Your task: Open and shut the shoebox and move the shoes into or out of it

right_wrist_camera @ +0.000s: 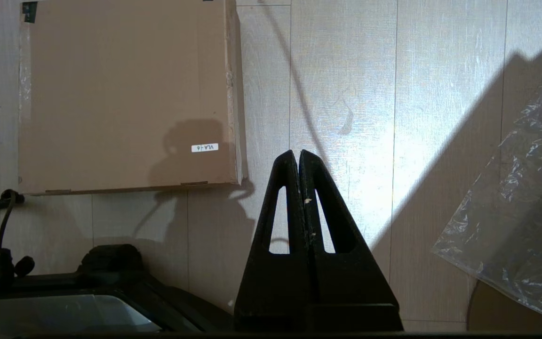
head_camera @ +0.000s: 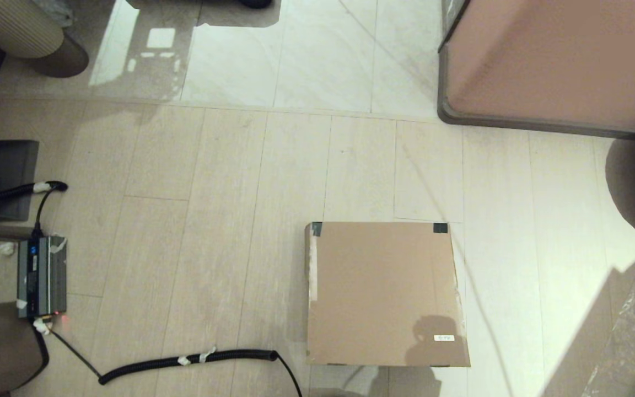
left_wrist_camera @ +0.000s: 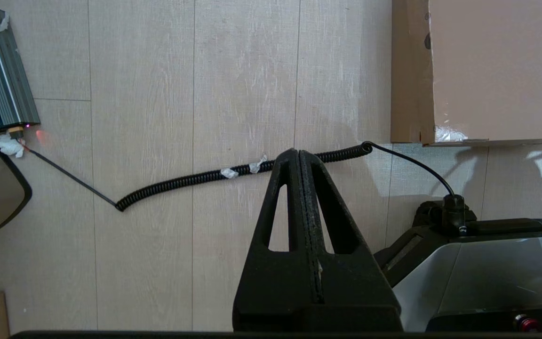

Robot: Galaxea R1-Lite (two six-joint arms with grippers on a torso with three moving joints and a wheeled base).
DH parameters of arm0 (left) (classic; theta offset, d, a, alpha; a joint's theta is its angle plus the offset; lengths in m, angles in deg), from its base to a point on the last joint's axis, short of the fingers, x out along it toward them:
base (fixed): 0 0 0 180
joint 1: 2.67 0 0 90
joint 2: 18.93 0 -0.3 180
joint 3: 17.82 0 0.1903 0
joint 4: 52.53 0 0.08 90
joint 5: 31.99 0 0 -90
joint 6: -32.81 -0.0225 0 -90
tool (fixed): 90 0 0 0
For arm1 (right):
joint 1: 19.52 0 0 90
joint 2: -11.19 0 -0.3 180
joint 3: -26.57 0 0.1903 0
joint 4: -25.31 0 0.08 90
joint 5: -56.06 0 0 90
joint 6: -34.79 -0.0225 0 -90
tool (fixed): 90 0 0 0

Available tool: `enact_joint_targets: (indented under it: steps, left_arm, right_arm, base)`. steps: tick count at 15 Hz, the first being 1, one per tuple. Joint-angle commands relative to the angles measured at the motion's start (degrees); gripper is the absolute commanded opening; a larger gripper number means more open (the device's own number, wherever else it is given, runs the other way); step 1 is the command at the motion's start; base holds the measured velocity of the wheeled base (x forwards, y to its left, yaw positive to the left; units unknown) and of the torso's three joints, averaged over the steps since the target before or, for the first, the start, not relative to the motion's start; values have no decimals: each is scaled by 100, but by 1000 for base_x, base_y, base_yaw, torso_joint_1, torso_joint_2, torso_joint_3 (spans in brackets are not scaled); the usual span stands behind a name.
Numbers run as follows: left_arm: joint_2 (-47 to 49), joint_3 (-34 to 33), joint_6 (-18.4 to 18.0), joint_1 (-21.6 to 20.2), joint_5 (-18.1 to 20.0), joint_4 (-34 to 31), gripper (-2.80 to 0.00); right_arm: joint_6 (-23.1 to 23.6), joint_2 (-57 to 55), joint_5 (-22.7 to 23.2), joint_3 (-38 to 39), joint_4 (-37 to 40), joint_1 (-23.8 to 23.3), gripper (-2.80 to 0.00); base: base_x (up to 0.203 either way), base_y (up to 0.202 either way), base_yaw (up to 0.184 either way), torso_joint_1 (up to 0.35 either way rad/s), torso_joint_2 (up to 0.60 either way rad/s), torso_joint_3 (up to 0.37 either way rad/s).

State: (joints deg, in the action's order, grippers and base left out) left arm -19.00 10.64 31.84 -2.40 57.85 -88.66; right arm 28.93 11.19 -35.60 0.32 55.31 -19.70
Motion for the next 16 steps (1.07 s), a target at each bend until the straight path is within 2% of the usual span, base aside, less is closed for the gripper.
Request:
enact_joint_targets:
  steps: [1, 16]
  left_arm:
    - [-1, 0, 0, 0, -2, -7, -280]
    - [-1, 0, 8, 0, -2, -7, -280]
  right_arm:
    - [-2, -9, -1, 5, 4, 1, -280]
    - [-20, -9, -18, 8, -4, 1, -280]
  base:
    - [0, 0, 0, 0, 0, 0]
    - [0, 0, 0, 0, 0, 0]
